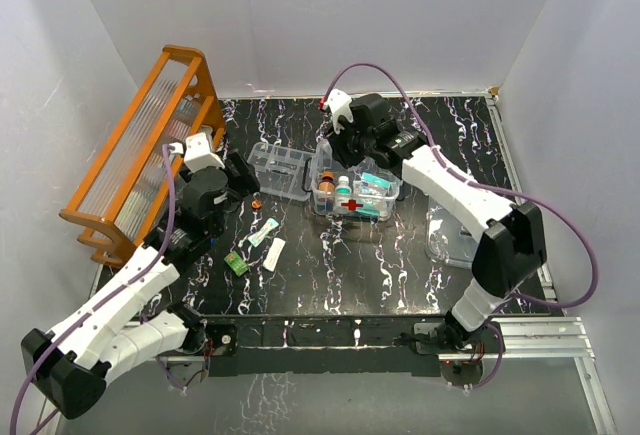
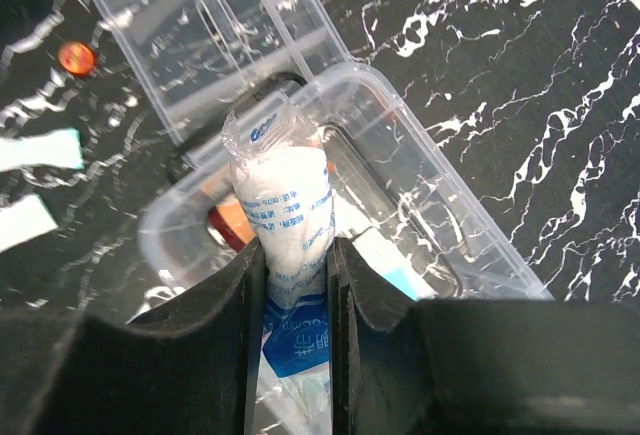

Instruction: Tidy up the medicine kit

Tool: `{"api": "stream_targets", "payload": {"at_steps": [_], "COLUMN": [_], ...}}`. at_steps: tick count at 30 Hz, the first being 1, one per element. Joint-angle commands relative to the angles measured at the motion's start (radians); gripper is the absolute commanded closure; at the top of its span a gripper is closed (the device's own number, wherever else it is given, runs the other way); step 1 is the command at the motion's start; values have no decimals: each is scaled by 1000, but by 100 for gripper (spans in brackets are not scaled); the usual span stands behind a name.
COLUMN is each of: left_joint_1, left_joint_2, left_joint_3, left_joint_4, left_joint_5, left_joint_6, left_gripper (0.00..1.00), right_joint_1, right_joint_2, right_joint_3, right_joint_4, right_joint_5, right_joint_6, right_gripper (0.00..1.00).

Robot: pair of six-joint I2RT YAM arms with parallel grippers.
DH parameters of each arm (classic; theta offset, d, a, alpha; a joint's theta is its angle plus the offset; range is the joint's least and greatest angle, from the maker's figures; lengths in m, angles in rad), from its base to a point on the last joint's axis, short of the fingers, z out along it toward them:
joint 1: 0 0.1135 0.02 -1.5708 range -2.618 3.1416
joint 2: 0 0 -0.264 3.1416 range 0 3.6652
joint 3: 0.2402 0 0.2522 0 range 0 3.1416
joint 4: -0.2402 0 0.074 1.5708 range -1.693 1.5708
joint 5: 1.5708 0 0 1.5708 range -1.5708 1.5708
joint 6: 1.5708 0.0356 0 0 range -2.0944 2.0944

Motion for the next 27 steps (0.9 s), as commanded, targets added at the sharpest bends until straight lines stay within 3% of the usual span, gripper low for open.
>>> {"api": "stream_targets", "payload": {"at_steps": [1, 6, 14, 23, 27], "left_joint_1": [4, 4, 4, 4, 4], "left_joint_2": [22, 46, 52, 44, 48], "left_joint_3": [17, 31, 26, 18, 22], "left_joint_4": [29, 18, 18, -2, -5], "left_joint_5": [36, 38, 48, 43, 39], "left_joint_6": [-18, -25, -30, -56, -58], "left_gripper": [25, 25, 25, 25, 25], "right_joint_1": [-32, -43, -50, -59, -59], "right_joint_2": [74, 211, 378, 465, 482], "right_joint_3": [84, 200, 359, 371, 368], "right_joint_4": [-52, -198, -286, -216, -179], "right_joint_5": [-80, -65, 63, 133, 141], "right_joint_6": [-205, -329, -443, -448, -429], "right_gripper": [84, 87, 87, 79, 71]}}
